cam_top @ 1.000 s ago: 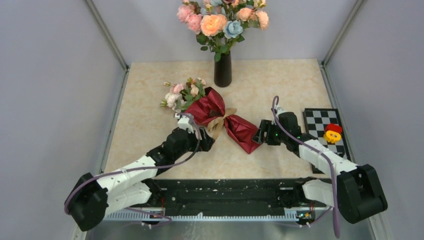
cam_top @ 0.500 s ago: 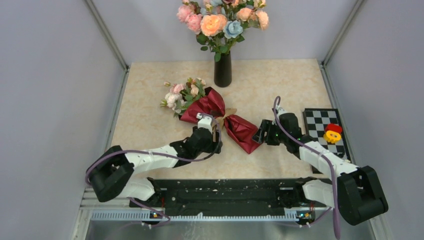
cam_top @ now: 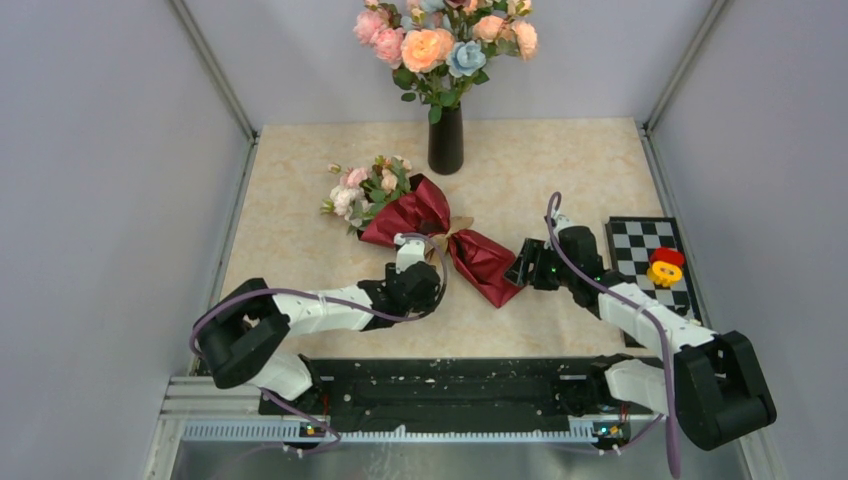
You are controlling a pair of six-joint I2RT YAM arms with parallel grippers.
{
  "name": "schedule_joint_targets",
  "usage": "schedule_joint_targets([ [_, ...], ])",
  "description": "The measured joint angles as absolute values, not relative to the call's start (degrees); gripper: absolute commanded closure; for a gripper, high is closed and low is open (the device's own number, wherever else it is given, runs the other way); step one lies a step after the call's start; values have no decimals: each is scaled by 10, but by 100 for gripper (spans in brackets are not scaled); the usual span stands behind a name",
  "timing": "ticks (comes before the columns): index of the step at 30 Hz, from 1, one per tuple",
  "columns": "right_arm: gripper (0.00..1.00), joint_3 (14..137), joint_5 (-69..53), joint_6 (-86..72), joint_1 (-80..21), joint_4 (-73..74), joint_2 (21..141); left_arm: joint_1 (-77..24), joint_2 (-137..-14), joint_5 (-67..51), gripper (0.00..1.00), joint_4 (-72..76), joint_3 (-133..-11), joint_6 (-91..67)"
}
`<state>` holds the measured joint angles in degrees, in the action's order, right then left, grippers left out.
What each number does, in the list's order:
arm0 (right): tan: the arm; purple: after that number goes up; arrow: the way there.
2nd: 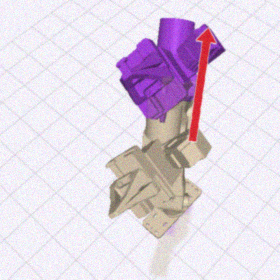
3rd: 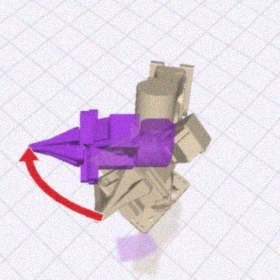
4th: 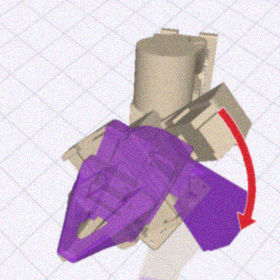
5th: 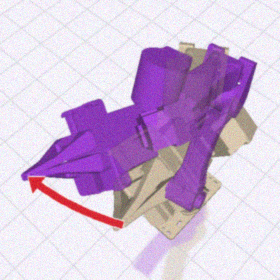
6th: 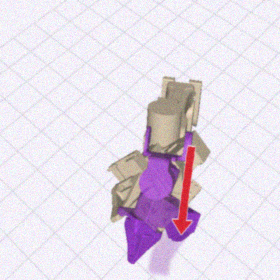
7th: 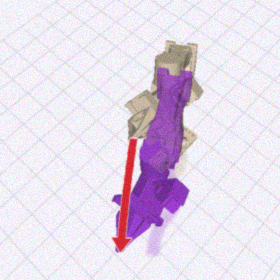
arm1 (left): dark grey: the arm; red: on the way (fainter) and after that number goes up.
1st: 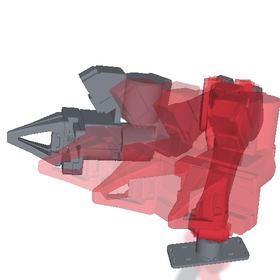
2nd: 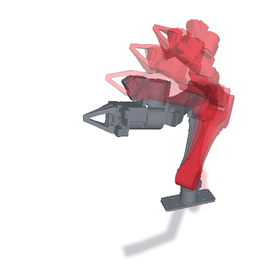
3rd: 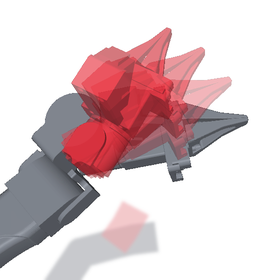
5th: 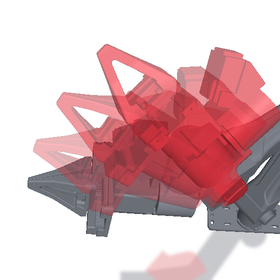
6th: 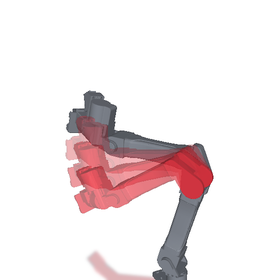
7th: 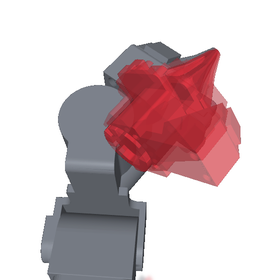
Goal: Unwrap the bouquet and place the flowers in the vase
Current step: Untie the ribbon from the wrapping paper.
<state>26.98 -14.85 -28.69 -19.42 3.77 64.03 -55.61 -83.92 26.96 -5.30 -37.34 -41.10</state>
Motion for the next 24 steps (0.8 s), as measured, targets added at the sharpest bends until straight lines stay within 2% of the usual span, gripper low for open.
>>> schedule_joint_targets([
  [7, 40, 270, -148, -287, -194, 32, 643, -556, -842, 273, 43, -70, -375, -438],
  [12, 40, 270, -147, -287, -194, 30, 643, -556, -843, 272, 52, -84, -383, -453],
  [24, 40, 270, -146, -287, -194, 30, 643, -556, -856, 273, 59, -107, -396, -469],
])
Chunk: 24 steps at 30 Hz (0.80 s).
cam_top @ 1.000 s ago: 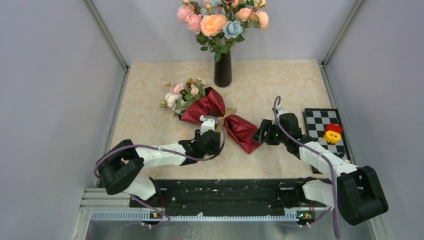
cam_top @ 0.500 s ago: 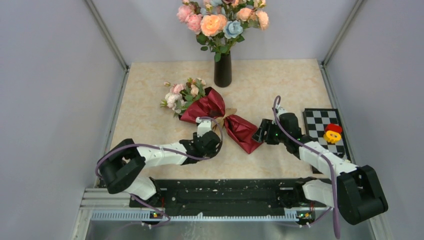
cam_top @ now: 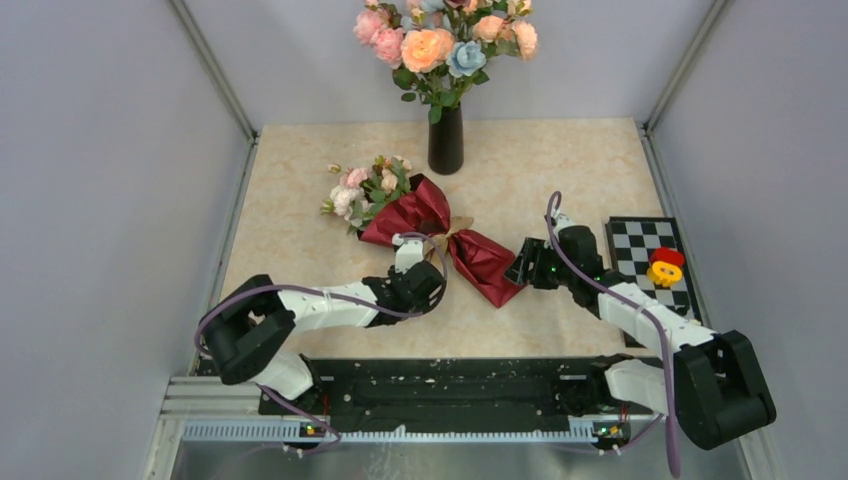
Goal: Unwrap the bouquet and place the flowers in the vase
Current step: Untie the ribbon from the wrapping paper.
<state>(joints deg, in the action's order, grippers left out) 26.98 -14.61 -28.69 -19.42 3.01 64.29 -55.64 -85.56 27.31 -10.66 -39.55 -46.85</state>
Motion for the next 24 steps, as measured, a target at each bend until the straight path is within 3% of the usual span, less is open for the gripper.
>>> schedule_joint_targets([
  [11, 40, 270, -144, -287, -194, 30, 643, -557, -861, 273, 66, -115, -403, -483],
  [24, 40, 270, -142, -287, -194, 33, 642, -557, -881, 275, 84, -124, -423, -512],
])
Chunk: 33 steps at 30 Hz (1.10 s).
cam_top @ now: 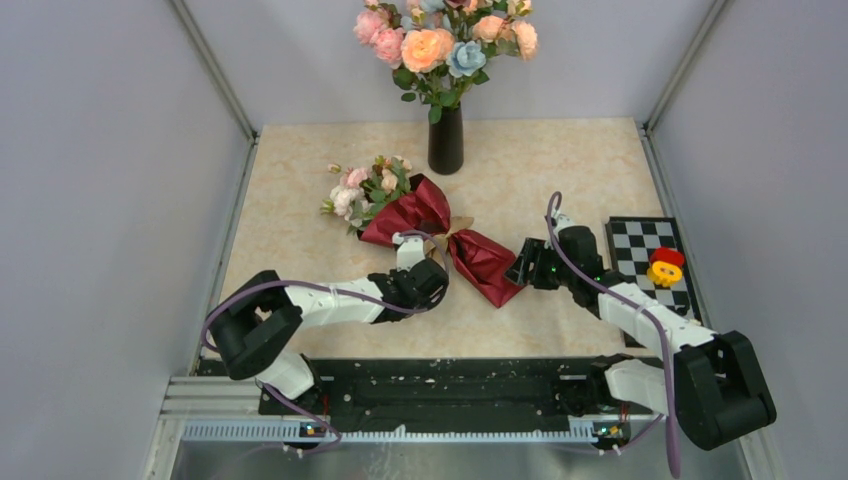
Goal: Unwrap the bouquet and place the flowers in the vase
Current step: Untie the ribbon from the wrapping paper.
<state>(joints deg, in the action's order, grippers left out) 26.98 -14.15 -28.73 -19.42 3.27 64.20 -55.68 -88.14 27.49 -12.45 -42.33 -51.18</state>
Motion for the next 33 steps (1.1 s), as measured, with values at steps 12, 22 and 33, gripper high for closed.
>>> schedule_joint_targets([
  [12, 39, 270, -140, -287, -194, 41, 639, -557, -882, 291, 100, -146, -427, -524],
  [22, 24, 271, -141, -267, -194, 55, 615, -557, -868, 331, 100, -191, -435, -525],
  [33, 23, 278, -174, -259, -194, 40, 639, -544, -805, 334, 100, -210, -434, -524],
])
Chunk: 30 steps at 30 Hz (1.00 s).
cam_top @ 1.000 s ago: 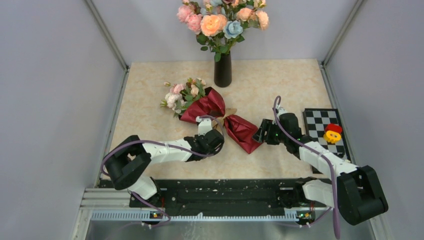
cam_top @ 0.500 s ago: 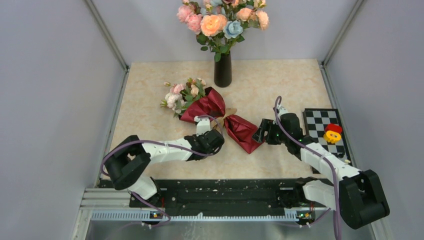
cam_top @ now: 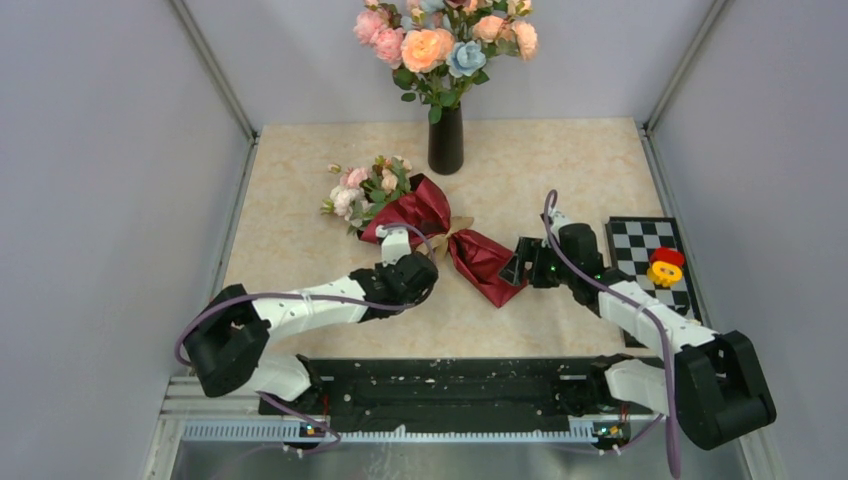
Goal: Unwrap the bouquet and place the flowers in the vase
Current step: Untie the ribbon from the wrapping paper.
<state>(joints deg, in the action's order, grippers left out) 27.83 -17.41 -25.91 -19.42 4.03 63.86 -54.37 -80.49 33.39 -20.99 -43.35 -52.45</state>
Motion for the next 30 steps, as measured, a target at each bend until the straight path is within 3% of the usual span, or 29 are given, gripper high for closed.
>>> schedule_joint_targets([
  [9, 23, 282, -183, -262, -197, 25, 648, -498, -751, 243, 75, -157, -368, -584],
  [18, 23, 282, -186, -262, -197, 15, 649, -450, -698, 168, 58, -74, -273, -676],
  [30, 24, 282, -186, -266, -197, 13, 649, -443, -693, 144, 55, 8, -229, -751],
])
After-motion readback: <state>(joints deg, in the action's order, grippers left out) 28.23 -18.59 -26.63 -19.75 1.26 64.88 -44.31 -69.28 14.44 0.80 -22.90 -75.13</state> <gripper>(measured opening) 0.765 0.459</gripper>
